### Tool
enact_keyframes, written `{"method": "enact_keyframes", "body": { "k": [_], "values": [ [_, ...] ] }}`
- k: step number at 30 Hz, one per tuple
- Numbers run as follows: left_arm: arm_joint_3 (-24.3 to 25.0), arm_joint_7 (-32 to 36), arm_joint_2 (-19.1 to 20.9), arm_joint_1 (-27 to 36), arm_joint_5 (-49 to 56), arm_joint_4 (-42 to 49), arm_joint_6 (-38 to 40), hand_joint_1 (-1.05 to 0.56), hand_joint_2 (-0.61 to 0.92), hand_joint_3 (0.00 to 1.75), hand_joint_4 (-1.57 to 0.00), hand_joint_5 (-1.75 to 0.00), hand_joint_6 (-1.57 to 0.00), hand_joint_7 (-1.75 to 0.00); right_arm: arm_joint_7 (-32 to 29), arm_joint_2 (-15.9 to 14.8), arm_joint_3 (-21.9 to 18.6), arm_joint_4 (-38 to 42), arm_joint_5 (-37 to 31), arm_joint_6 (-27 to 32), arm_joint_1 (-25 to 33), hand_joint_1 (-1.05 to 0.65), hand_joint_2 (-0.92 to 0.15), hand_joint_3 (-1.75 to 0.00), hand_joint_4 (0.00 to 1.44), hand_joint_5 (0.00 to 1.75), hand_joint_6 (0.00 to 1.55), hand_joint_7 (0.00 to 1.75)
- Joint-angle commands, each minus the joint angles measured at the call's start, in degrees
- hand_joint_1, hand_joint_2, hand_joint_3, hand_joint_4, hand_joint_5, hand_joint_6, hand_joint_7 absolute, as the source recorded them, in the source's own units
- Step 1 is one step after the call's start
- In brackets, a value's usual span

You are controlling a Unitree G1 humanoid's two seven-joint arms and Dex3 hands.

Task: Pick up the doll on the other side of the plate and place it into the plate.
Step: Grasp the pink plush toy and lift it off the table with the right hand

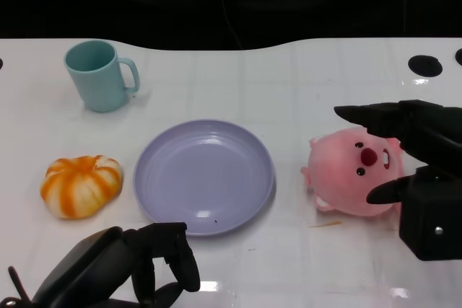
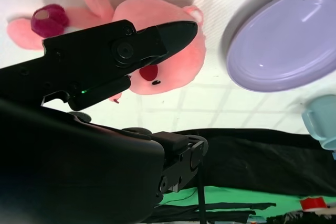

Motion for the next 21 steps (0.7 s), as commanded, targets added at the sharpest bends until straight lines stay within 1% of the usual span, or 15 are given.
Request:
{"method": "enact_keyframes", "body": {
  "k": [1,7,13,18,21],
  "values": [
    [0.02,-0.04,0.38,0.29,0.68,-0.40,0.26,-0.20,0.63,0.95,-0.67,-1.67,-0.66,-1.33,0.63,-0.30,1.46,1.99,-1.80,1.61,-2.26,-0.77,-0.89,0.00,0.01,0.14,0.11,0.00],
    [0.06,-0.02,0.28,0.57,0.82,-0.64,0.12,-0.21,0.64,0.95,-0.67,-1.67,-0.66,-1.33,-0.01,0.81,4.66,6.82,-4.51,2.37,-5.48,-0.78,-0.89,0.00,0.01,0.17,0.13,0.01],
    [0.09,-0.24,0.15,0.80,1.04,-1.36,0.66,-0.21,0.64,0.95,-0.67,-1.67,-0.66,-1.34,-0.87,2.39,8.20,13.67,-7.73,2.73,-8.91,-0.81,-0.92,-0.02,0.02,0.20,0.12,0.00],
    [0.19,-0.25,0.13,1.02,0.89,-1.64,0.50,-0.21,0.64,0.95,-0.67,-1.68,-0.66,-1.34,-1.04,4.69,10.49,21.02,-8.41,3.25,-12.08,-0.81,-0.92,-0.06,0.01,0.21,0.11,0.01],
    [0.06,-0.42,0.05,1.17,1.08,-2.35,1.21,-0.21,0.64,0.95,-0.66,-1.67,-0.66,-1.34,-2.41,6.44,11.71,26.35,-8.75,3.04,-14.06,-0.79,-0.92,-0.06,0.02,0.21,0.12,0.01]
  ]
}}
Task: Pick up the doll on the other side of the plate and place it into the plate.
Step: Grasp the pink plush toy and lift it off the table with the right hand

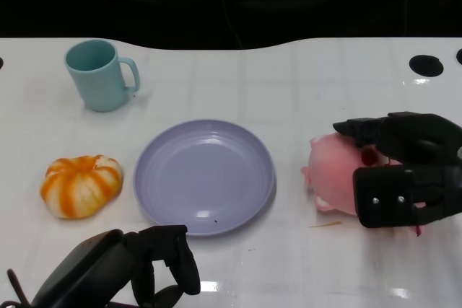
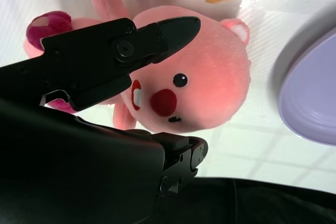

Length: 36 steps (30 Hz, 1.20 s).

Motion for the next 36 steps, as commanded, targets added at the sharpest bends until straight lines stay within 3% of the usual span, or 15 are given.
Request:
{"method": "enact_keyframes", "body": {
  "k": [1,12,14,16,17,18,22,23,24,25,26,30,36],
  "values": [
    [-0.04,-0.46,0.17,0.20,0.13,-1.13,1.17,-0.21,0.64,0.95,-0.66,-1.68,-0.66,-1.34,-1.89,1.46,1.35,5.76,-0.38,-0.24,-2.97,-0.79,-0.92,-0.06,0.03,0.21,0.13,0.01],
    [-0.42,-0.48,0.39,0.42,0.47,-2.60,2.63,-0.22,0.64,0.95,-0.66,-1.68,-0.66,-1.34,-8.36,5.57,5.79,25.65,-1.68,-2.59,-10.36,-0.84,-0.92,-0.11,0.07,0.22,0.16,0.02],
    [-0.42,-0.45,0.42,0.44,0.35,-2.57,2.64,-0.21,0.64,0.95,-0.66,-1.68,-0.66,-1.34,-10.01,6.14,5.98,27.61,-1.69,-2.85,-10.90,-0.82,-0.92,-0.10,0.13,0.24,0.21,0.04],
    [-0.41,-0.49,0.42,0.35,0.19,-2.63,2.66,-0.21,0.64,0.95,-0.66,-1.68,-0.66,-1.35,-14.04,7.12,5.15,28.85,-0.99,-3.36,-10.58,-0.69,-0.92,-0.05,0.37,0.26,0.45,0.07],
    [-0.42,-0.48,0.44,0.30,0.20,-2.64,2.66,-0.21,0.64,0.95,-0.66,-1.68,-0.66,-1.35,-16.72,7.77,4.21,29.39,-0.03,-4.07,-10.16,-0.53,-0.90,-0.02,0.61,0.32,0.68,0.12],
    [-0.42,-0.48,0.46,0.26,0.24,-2.67,2.69,-0.20,0.63,0.95,-0.66,-1.68,-0.66,-1.35,-19.38,8.46,3.17,30.03,1.08,-4.92,-9.79,-0.43,-0.90,-0.01,0.72,0.41,0.81,0.14],
    [-0.43,-0.65,0.41,0.18,0.20,-2.92,3.34,-0.21,0.63,0.95,-0.66,-1.67,-0.65,-1.35,-24.64,9.55,2.18,31.19,2.56,-5.98,-9.63,-0.22,-0.90,-0.12,0.81,1.09,1.13,0.26],
    [-0.41,-0.66,0.44,0.19,0.14,-2.91,3.33,-0.21,0.63,0.95,-0.66,-1.67,-0.66,-1.34,-25.49,9.46,2.25,31.39,2.66,-6.83,-9.65,-0.21,-0.85,-0.23,0.81,1.20,1.16,0.28],
    [-0.39,-0.61,0.49,0.19,0.15,-2.82,3.22,-0.21,0.63,0.95,-0.66,-1.67,-0.66,-1.34,-26.37,9.29,2.52,31.61,2.51,-7.64,-9.73,-0.19,-0.72,-0.49,0.82,1.40,1.19,0.35],
    [-0.40,-0.57,0.51,0.20,0.25,-2.83,3.25,-0.21,0.63,0.95,-0.66,-1.67,-0.66,-1.34,-27.17,9.09,2.91,31.72,2.13,-8.26,-9.81,-0.19,-0.63,-0.67,0.82,1.53,1.16,0.49],
    [-0.41,-0.55,0.51,0.20,0.31,-2.86,3.30,-0.21,0.64,0.95,-0.66,-1.67,-0.66,-1.33,-27.75,8.97,3.14,31.69,1.90,-8.69,-9.83,-0.20,-0.60,-0.72,0.79,1.62,1.08,0.68],
    [-0.46,-0.64,0.60,0.14,0.38,-2.90,3.43,-0.21,0.64,0.94,-0.67,-1.67,-0.66,-1.33,-28.93,9.04,2.90,31.72,2.58,-10.10,-9.80,-0.23,-0.65,-0.70,0.78,1.74,0.84,1.26],
    [-0.52,-0.39,0.56,-0.13,0.34,-2.17,2.78,-0.22,0.64,0.95,-0.66,-1.67,-0.66,-1.34,-31.24,9.09,2.50,31.29,2.84,-11.93,-9.66,-0.24,-0.63,-0.77,0.82,1.75,0.79,1.37]
  ]
}}
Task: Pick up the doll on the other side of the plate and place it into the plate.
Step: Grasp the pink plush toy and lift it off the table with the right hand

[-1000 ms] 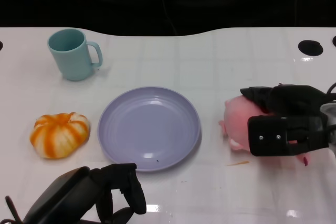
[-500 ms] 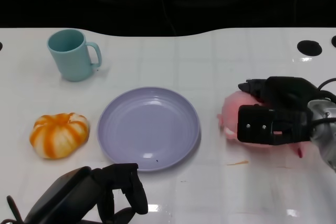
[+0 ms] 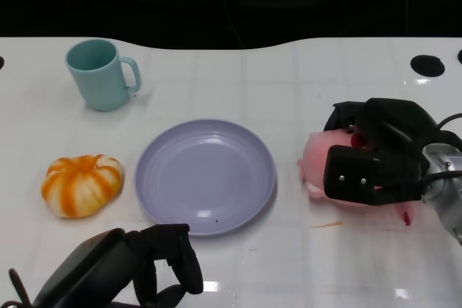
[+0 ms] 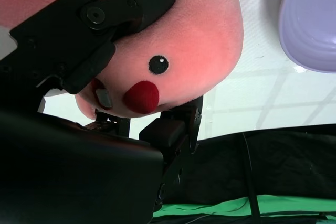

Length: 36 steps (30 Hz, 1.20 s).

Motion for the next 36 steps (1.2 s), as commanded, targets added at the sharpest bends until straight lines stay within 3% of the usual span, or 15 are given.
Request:
{"method": "enact_keyframes", "body": {
  "k": [1,5,8,10,13,16,25,31,36],
  "values": [
    [0.13,-0.35,0.54,-0.31,0.21,0.20,-0.21,-0.22,0.64,0.95,-0.66,-1.68,-0.66,-1.35,-2.71,-0.36,-0.63,0.47,0.54,-2.00,0.93,-0.24,-0.62,-0.77,0.81,1.75,0.79,1.35],
    [0.20,-0.24,0.51,-0.58,0.17,0.61,-0.33,-0.21,0.63,0.96,-0.67,-1.68,-0.66,-1.35,-7.35,-0.39,-0.87,1.59,0.35,-5.28,1.02,-0.23,-0.60,-0.77,0.85,1.75,0.79,1.38],
    [0.25,-0.32,0.50,-0.75,0.15,0.66,-0.04,-0.21,0.63,0.96,-0.67,-1.68,-0.66,-1.35,-10.40,-0.40,-1.35,1.91,0.71,-7.82,1.17,-0.20,-0.57,-0.80,0.90,1.75,0.70,1.63],
    [0.28,-0.32,0.51,-0.85,0.11,0.84,-0.05,-0.21,0.63,0.96,-0.67,-1.68,-0.66,-1.35,-12.15,-0.34,-1.96,1.90,1.22,-9.66,1.24,-0.18,-0.54,-0.88,0.93,1.75,0.69,1.72],
    [0.28,-0.23,0.54,-0.91,0.12,1.30,-0.31,-0.22,0.63,0.96,-0.68,-1.68,-0.66,-1.34,-14.44,-0.54,-2.53,2.06,1.67,-13.33,1.12,-0.15,-0.42,-1.18,0.95,1.75,0.71,1.74],
    [0.34,-0.26,0.61,-0.98,0.18,1.33,-0.30,-0.22,0.63,0.96,-0.68,-1.68,-0.66,-1.34,-16.87,-0.67,-2.72,1.99,1.59,-16.54,0.89,-0.15,-0.34,-1.33,0.96,1.75,0.73,1.75],
    [0.19,0.09,0.48,-1.41,0.21,2.55,-1.21,-0.20,0.63,0.96,-0.67,-1.68,-0.67,-1.32,-18.23,0.92,-3.08,1.19,2.36,-20.33,0.52,-0.15,-0.29,-1.42,0.99,1.75,0.74,1.75],
    [-0.43,0.19,0.21,-1.46,1.03,2.03,-0.56,-0.19,0.63,0.96,-0.67,-1.70,-0.66,-1.34,-17.60,2.94,-3.05,-0.43,1.96,-19.13,-0.94,-0.15,-0.32,-1.36,0.97,1.75,0.74,1.75],
    [-0.82,0.25,-0.04,-1.32,1.31,1.73,-0.36,-0.21,0.62,0.97,-0.68,-1.69,-0.67,-1.34,-17.11,5.12,-2.86,-1.02,1.97,-19.26,-2.58,-0.17,-0.29,-1.43,0.99,1.75,0.74,1.75]
  ]
}}
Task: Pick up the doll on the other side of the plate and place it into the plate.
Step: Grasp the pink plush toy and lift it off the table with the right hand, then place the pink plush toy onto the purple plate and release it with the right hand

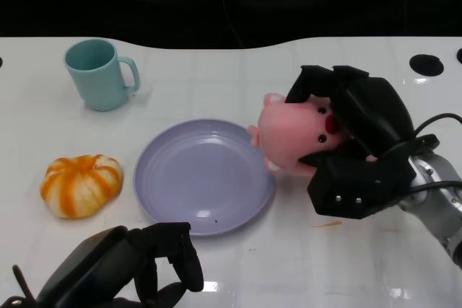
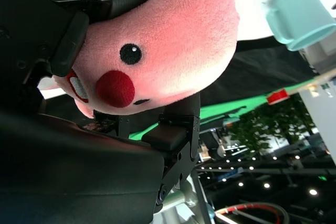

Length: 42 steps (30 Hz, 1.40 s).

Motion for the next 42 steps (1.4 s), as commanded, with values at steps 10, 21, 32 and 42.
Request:
{"method": "enact_keyframes", "body": {
  "k": [10,21,32,42],
  "values": [
    [-0.84,0.25,-0.48,0.45,1.36,-1.12,0.54,-0.21,0.61,0.98,-0.68,-1.65,-0.67,-1.32,4.01,6.87,1.02,-2.96,0.35,2.29,-5.70,-0.20,-0.23,-1.44,1.01,1.75,0.74,1.72],
    [-2.14,0.25,-1.85,0.22,3.27,-1.78,1.58,-0.22,0.61,0.98,-0.69,-1.65,-0.68,-1.31,7.17,13.24,4.34,-0.93,-0.81,6.46,-9.34,-0.23,-0.24,-1.35,1.00,1.75,0.73,1.75],
    [-2.95,0.50,-2.81,0.11,3.99,-1.78,1.20,-0.21,0.58,1.04,-0.71,-1.63,-0.68,-1.32,9.87,16.36,6.20,2.59,-0.85,7.93,-10.82,-0.24,-0.34,-1.26,0.93,1.75,0.81,1.29],
    [-2.63,0.10,-2.61,0.13,3.84,-1.66,1.13,-0.19,0.58,1.04,-0.70,-1.62,-0.68,-1.32,24.23,14.28,8.60,-2.89,-2.20,15.05,-11.45,-0.67,-0.91,-0.21,0.11,0.47,0.32,0.01]
  ]
}}
